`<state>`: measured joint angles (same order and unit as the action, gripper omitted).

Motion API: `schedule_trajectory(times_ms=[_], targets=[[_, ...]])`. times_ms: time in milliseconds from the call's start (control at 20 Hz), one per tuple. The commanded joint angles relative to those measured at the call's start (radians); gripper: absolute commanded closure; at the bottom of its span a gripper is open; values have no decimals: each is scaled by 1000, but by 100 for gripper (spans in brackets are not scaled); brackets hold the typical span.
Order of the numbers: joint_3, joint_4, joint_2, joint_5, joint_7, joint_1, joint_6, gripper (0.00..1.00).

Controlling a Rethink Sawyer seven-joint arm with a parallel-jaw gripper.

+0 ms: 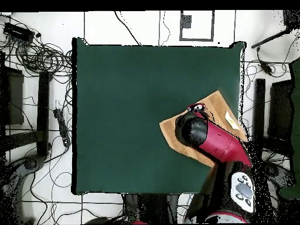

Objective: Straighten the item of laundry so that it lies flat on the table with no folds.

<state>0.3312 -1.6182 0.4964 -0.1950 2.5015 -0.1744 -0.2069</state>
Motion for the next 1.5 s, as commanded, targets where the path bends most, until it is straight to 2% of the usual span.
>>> schedule_trajectory(times_ms=[50, 350, 550, 800, 900, 1200, 1500], targets=[[-189, -129, 81, -217, 243, -141, -207, 0], [-230, -195, 104, -226, 178, -166, -137, 0], [-282, -258, 135, -182, 95, -204, -84, 0], [-296, -272, 153, -96, 10, -214, -78, 0], [-306, -274, 164, -42, -52, -223, -78, 0], [-418, -284, 194, 154, -228, -307, -107, 0], [-510, -160, 120, 405, -306, -340, -73, 0]])
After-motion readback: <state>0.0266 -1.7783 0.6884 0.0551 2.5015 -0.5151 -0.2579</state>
